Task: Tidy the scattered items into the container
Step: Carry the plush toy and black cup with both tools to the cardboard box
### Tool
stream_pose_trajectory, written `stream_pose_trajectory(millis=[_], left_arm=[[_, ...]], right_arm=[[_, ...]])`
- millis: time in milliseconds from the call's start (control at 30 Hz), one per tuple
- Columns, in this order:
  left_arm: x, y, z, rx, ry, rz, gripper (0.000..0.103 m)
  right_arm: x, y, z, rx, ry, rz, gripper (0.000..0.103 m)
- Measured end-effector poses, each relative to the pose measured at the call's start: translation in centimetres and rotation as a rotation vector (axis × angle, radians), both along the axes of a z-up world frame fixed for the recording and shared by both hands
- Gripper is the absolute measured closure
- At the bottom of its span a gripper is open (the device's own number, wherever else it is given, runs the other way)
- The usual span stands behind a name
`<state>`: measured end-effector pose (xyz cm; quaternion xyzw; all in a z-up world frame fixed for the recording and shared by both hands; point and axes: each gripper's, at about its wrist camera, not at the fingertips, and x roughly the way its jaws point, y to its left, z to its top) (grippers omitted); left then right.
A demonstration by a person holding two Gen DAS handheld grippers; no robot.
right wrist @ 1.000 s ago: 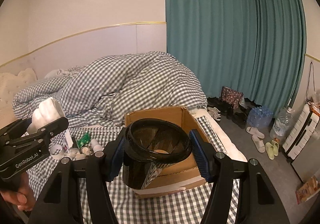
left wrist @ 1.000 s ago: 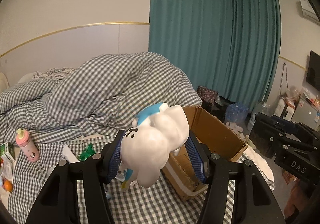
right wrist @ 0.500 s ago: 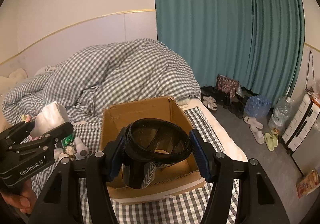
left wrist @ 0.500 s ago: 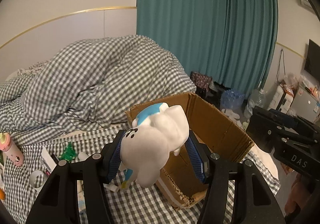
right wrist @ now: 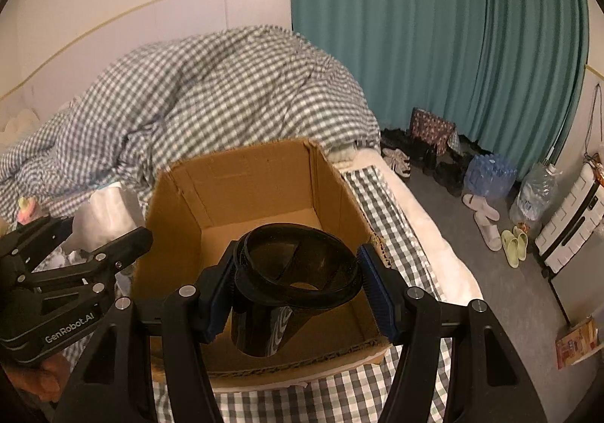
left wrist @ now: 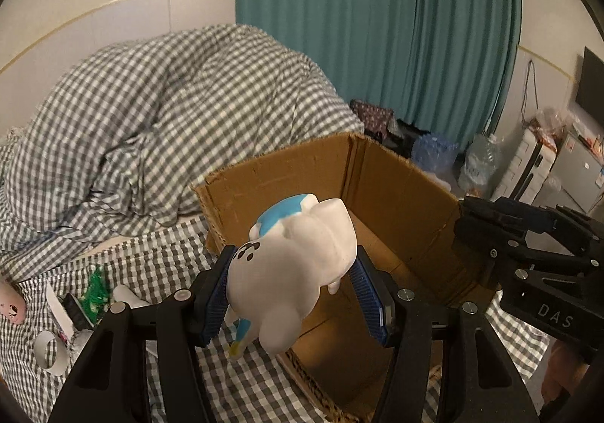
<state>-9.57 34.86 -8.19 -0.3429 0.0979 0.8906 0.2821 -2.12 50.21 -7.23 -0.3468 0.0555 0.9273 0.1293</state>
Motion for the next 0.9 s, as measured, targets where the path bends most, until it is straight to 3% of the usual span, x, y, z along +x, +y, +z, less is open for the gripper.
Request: stream_pose_trajectory(millis=[333, 900], left_arm=[[-1.4, 2.2, -3.2, -0.082, -0.06, -0.038, 0.042], [-1.9, 2.9, -3.6, -0.093, -0.064, -0.052, 0.042]], right_arm=[[-2.0, 1.0, -2.8, -0.003, -0.087, 0.005, 0.042], [-2.8, 1.2, -4.6, -0.017, -0.134, 0.004, 0.042]])
